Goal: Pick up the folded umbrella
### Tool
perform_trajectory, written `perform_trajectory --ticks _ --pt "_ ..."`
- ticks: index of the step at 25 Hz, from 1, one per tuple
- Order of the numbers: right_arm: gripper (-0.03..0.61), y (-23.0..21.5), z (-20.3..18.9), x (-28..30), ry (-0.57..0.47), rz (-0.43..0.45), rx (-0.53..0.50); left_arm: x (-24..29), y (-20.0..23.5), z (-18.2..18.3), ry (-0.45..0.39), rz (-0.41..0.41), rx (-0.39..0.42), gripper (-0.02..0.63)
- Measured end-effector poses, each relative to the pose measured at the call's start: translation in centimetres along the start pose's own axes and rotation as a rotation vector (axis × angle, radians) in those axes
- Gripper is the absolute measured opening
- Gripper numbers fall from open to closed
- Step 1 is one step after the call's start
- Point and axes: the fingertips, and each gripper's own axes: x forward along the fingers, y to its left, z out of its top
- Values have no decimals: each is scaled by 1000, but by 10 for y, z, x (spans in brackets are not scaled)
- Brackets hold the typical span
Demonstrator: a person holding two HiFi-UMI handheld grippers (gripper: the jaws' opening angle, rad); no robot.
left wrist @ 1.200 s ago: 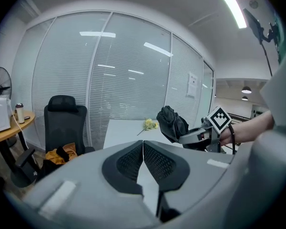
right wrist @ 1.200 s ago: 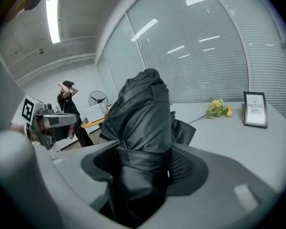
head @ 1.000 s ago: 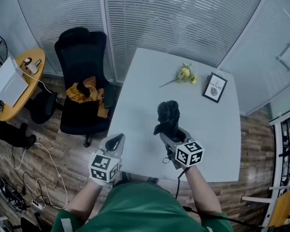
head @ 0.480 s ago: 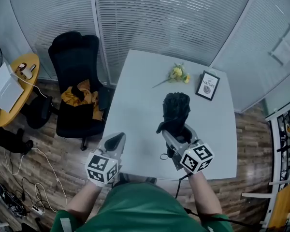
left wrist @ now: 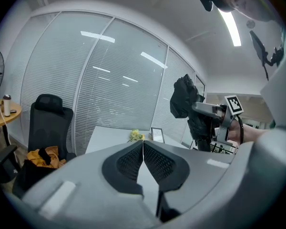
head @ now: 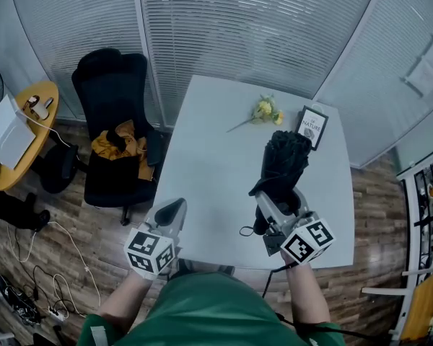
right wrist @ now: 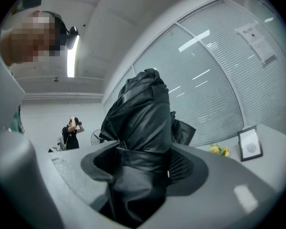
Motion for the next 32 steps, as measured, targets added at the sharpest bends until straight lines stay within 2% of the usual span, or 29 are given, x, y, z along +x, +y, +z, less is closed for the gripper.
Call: perform_trajectory --ticks 5,11,20,26,32 --pt "293 1 22 -10 -85 15 98 -1 2 -3 3 5 -4 12" --pt "293 0 27 -12 -116 44 172 1 3 -3 4 0 -23 12" --pt "293 -22 2 -6 -85 39 325 5 8 -8 16 10 -43 12" --pt "295 -24 0 -5 -144 141 515 5 13 -12 28 19 -83 12" --pt "295 -21 6 -4 -173 157 461 6 18 -14 33 22 -110 12"
